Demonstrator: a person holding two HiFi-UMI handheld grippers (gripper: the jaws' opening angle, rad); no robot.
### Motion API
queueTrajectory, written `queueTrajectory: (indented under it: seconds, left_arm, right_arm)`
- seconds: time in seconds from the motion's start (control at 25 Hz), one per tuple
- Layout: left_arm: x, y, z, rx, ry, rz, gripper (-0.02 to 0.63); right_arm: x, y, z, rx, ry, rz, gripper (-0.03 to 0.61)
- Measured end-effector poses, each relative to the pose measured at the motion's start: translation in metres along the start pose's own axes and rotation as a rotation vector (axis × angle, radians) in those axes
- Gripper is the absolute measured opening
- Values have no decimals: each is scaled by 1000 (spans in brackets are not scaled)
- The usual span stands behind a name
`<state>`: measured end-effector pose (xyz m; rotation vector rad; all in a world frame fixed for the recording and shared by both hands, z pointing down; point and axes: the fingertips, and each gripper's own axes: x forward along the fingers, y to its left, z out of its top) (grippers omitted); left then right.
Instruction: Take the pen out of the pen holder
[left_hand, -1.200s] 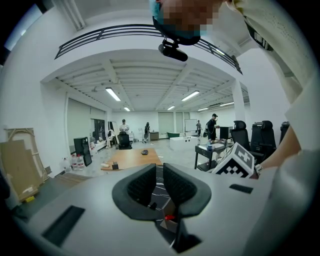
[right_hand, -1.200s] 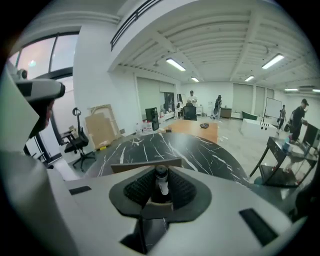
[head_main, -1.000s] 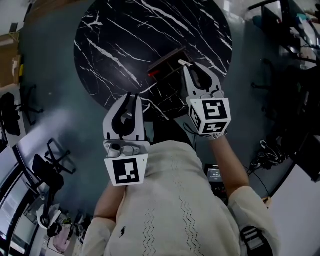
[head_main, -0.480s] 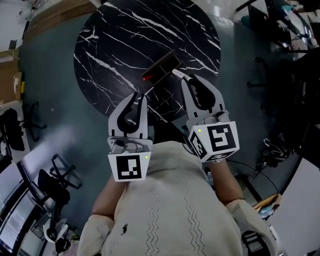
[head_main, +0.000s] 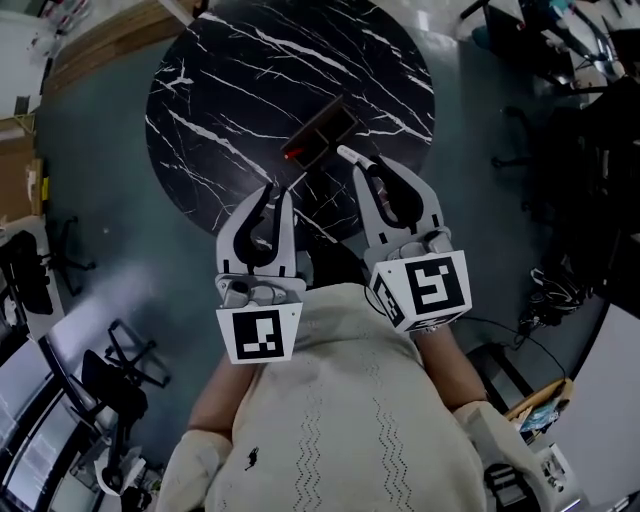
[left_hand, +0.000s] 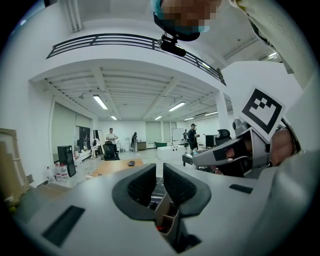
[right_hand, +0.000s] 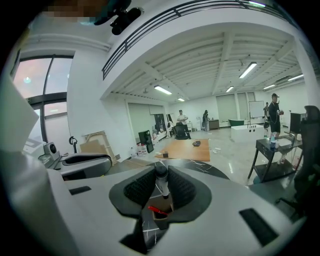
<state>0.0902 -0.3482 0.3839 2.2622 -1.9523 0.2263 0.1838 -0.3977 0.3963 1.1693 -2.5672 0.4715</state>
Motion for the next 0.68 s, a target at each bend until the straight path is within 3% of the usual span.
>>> queueTrajectory:
  seconds: [0.32, 0.68]
  left_arm:
    - [-6, 12, 1, -11, -14, 29, 54]
    - [-9, 5, -2, -18, -4, 16, 54]
  right_arm:
    - [1, 12, -9, -11, 14, 12, 89]
    - [0, 11, -16, 48, 22, 9, 89]
